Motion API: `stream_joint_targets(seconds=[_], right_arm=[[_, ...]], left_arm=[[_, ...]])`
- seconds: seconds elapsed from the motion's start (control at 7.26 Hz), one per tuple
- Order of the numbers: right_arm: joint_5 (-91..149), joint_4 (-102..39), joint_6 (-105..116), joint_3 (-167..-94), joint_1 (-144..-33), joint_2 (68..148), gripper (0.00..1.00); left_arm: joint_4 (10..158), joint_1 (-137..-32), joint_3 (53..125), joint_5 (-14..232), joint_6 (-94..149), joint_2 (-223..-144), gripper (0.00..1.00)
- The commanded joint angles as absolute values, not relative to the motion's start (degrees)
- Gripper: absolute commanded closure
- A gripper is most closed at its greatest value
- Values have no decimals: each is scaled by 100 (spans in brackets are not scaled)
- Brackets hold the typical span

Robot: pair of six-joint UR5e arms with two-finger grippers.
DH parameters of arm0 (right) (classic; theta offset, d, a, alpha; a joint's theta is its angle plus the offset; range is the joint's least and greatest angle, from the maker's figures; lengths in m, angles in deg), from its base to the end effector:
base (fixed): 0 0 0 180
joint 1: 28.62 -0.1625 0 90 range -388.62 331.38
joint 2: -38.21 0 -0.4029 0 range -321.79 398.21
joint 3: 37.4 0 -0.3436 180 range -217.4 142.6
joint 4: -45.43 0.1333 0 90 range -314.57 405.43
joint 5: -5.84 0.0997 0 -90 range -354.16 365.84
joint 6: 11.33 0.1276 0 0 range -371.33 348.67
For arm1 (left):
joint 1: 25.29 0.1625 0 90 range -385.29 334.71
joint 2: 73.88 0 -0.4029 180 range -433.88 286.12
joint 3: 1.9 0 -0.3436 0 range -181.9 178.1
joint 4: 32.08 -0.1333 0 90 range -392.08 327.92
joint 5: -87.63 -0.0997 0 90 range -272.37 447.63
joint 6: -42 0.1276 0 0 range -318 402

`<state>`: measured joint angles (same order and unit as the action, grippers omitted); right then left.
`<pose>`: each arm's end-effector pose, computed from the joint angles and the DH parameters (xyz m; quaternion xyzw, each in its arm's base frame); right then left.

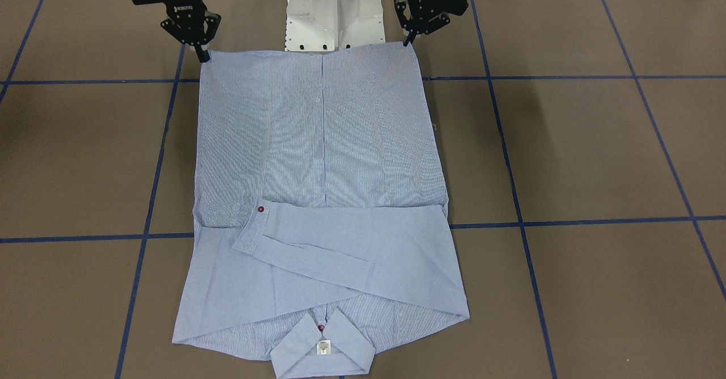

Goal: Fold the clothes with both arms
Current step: 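Lift the hem with both grippers and fold it toward the collar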

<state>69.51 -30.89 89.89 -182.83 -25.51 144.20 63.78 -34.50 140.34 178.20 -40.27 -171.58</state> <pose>-0.3155 -0.1730 0.3204 0.1478 -0.4574 0.1632 0.8616 0.3573 -0.1917 0.2257 0.0759 0.5379 -0.0081 0.8396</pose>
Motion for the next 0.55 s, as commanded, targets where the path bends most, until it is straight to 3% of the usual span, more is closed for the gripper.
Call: stream_joint_targets(seconds=[0.0,0.28,0.41], right_arm=[[7926,-4460,8983,-19688,-3007,14239,100],[8667,-4877,8285,-19431,-4105,13390,100],[8870,-4992,8071,-18698,-4745,12688,100]], left_arm=[[5171,-3985,15285,18569,-4000,-17231,100],[5151,-4328,14432,18563,-3799,-17746,100],[5168,-4870,13434,18519,-3650,-18359,100]])
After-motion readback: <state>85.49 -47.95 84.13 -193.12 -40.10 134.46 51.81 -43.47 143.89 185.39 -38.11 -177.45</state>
